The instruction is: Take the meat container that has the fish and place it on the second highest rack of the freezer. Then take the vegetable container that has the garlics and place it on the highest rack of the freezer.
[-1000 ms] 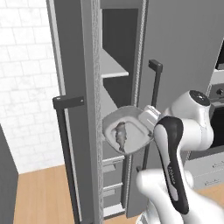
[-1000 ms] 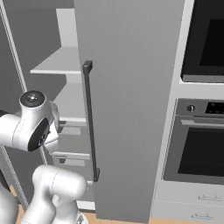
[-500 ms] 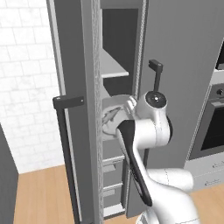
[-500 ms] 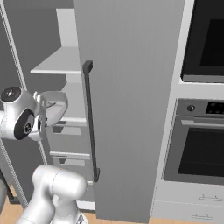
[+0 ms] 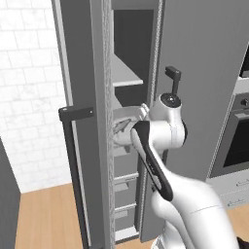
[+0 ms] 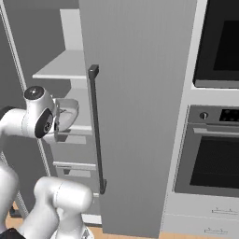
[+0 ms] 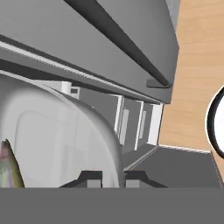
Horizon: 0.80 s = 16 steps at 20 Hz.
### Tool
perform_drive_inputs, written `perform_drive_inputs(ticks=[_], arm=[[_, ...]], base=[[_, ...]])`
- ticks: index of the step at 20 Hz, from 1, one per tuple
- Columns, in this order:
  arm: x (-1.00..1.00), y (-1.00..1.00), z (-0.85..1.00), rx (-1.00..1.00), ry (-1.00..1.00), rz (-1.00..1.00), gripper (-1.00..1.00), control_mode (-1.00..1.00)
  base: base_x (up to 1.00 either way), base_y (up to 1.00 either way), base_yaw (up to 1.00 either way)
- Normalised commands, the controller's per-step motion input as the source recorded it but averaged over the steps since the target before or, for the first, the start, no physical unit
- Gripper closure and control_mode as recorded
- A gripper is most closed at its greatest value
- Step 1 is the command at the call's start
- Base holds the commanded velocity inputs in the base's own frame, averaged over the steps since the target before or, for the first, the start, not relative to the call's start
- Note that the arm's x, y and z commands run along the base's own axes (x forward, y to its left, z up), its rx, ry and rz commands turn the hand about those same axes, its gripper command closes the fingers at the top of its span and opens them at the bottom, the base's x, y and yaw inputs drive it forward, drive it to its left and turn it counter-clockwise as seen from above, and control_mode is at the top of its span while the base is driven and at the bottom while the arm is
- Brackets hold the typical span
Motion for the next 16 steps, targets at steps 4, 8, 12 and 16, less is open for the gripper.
perform_drive_inputs(ticks=[4,8,12,16], arm=[[0.56,0.52,-0.42,0.01,0.0,0.03,1.0,-1.0],[0.52,0.08,-0.51,0.0,0.0,0.0,1.0,-1.0],[0.78,0.0,-0.15,0.0,0.0,0.0,1.0,-1.0],[0.69,0.0,0.01,0.0,0.02,-0.09,1.0,-1.0]], base=[[0.0,0.0,0.0],[0.0,0.0,0.0],[0.0,0.0,0.0],[0.0,0.0,0.0]])
